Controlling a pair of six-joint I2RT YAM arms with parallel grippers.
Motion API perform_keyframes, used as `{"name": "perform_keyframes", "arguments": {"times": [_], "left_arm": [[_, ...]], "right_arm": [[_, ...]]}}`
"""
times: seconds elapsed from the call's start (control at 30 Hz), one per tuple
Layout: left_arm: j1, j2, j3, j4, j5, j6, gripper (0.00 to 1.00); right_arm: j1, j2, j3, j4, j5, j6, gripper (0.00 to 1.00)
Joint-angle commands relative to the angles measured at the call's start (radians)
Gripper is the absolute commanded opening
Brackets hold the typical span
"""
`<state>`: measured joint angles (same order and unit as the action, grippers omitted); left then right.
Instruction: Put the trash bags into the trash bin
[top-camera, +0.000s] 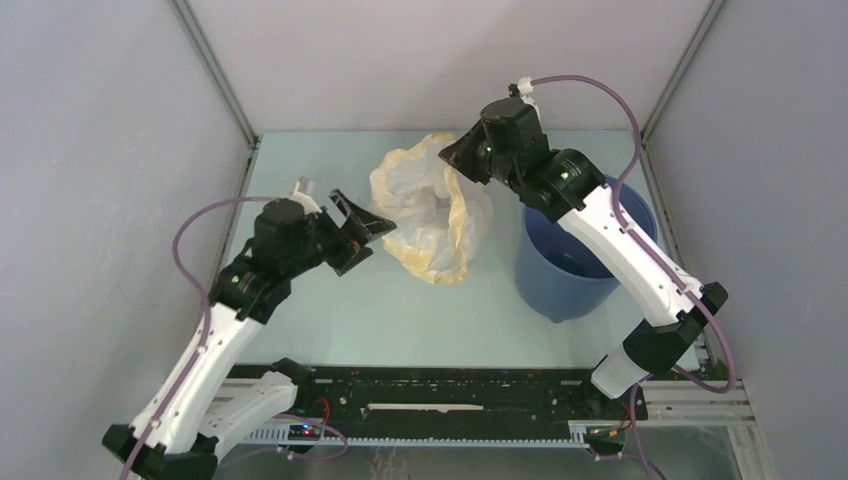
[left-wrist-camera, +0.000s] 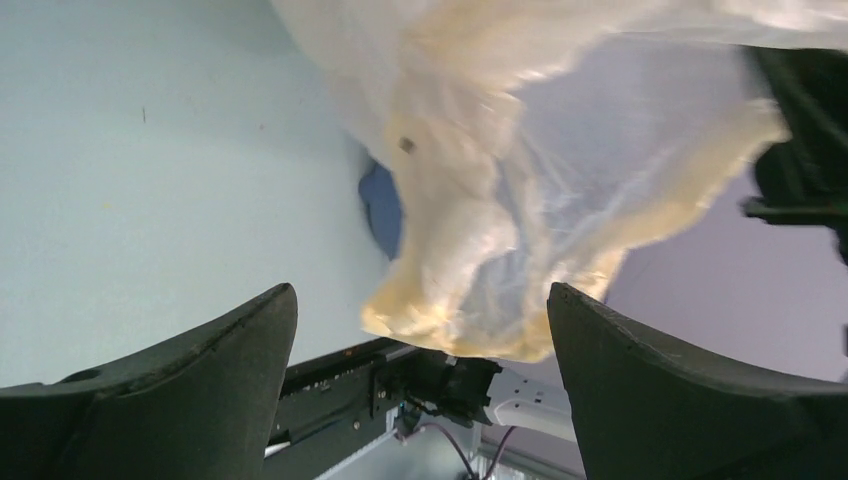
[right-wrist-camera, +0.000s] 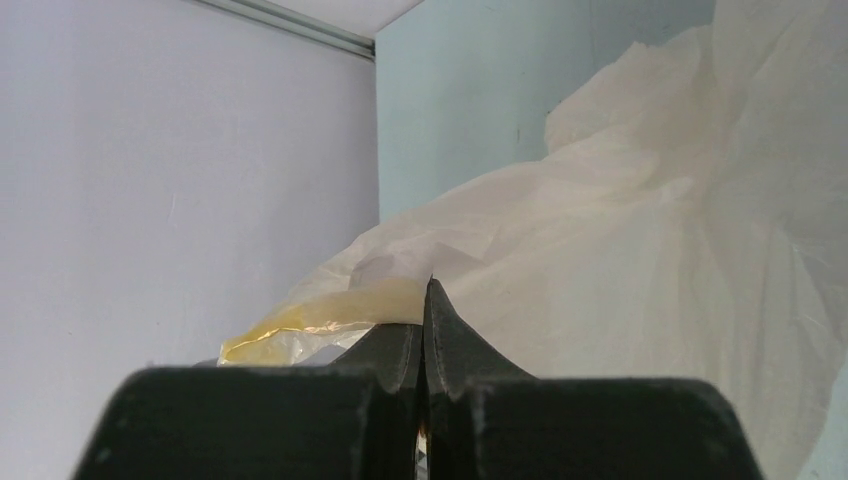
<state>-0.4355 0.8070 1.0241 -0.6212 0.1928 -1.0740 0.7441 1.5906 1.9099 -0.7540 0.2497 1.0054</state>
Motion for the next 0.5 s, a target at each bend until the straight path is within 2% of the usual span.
{"name": "perform_keyframes", "arguments": {"times": [0.0,0.1,0.17,0.37,0.43,0.47], "left_arm": [[0.007,0.061,-0.057,0.085,0.132,-0.038,1.00],[0.009,0.074,-0.147,0.320,0.225,-0.113,0.97],[0.009,0.086,-0.194,0.458,0.248,-0.163,0.89],[0.007,0.108,-0.218,0.523,0.237,-0.169,0.57],[0.009,0.099,-0.233,0.535,0.240,-0.157,0.37],[0.017,0.095,-0.229,0.513,0.240,-0.132,0.20]], "right_arm": [[-0.015,-0.032,0.001,0.043,-0.028,0.045,0.00],[-0.018,-0.035,-0.009,0.045,-0.050,0.061,0.00],[-0.017,-0.043,-0.023,0.048,-0.057,0.066,0.00],[-0.025,-0.070,-0.066,0.057,-0.060,0.073,0.00],[-0.030,-0.074,-0.079,0.061,-0.073,0.071,0.00],[-0.035,-0.077,-0.088,0.068,-0.094,0.062,0.00]]}}
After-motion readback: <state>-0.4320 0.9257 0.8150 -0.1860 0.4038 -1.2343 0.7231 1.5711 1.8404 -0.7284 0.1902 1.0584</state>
